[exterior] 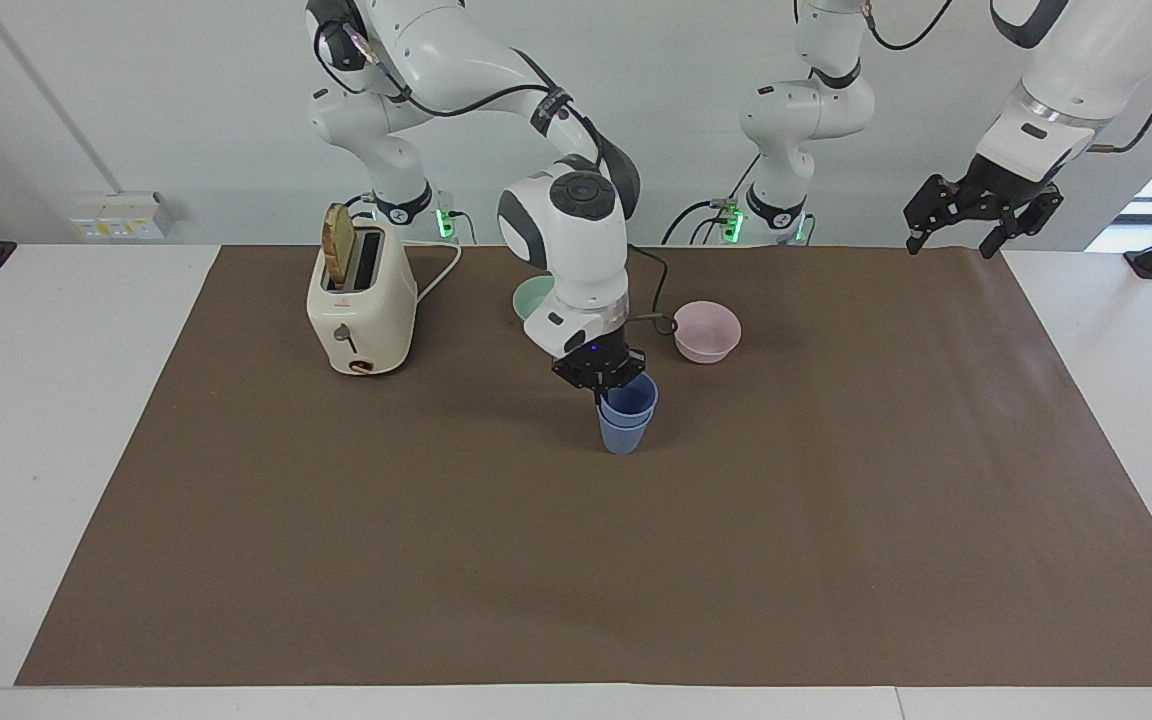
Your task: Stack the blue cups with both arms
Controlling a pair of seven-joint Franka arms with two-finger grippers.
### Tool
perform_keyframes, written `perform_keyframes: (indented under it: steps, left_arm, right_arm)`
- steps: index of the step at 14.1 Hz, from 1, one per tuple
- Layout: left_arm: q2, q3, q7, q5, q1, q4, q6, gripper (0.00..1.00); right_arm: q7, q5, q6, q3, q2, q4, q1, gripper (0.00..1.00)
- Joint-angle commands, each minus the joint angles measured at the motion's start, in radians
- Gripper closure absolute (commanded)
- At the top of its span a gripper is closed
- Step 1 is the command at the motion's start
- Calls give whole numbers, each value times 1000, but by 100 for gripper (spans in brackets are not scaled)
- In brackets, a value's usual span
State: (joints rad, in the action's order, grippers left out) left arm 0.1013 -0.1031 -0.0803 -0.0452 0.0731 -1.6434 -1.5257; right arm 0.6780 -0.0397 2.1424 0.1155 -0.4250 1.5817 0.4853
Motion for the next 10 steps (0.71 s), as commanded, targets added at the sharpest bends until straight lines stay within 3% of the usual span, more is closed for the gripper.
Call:
perform_keyframes:
  steps: [1, 2, 4, 10]
  left_arm:
    - [14, -7, 8, 16, -3, -4, 30, 0]
    - [15, -7, 8, 16, -3, -4, 33, 0]
    - [15, -7, 7, 16, -3, -4, 44, 0]
    - [15, -10, 8, 11, -3, -4, 44, 0]
  right_arm:
    - [-25, 14, 5, 13, 34, 18, -17, 12]
    - [-23, 14, -5, 12, 41, 12, -19, 0]
    - [-26, 14, -31, 4, 95, 15, -42, 0]
    - [-155, 14, -283, 4, 290, 35, -226, 0]
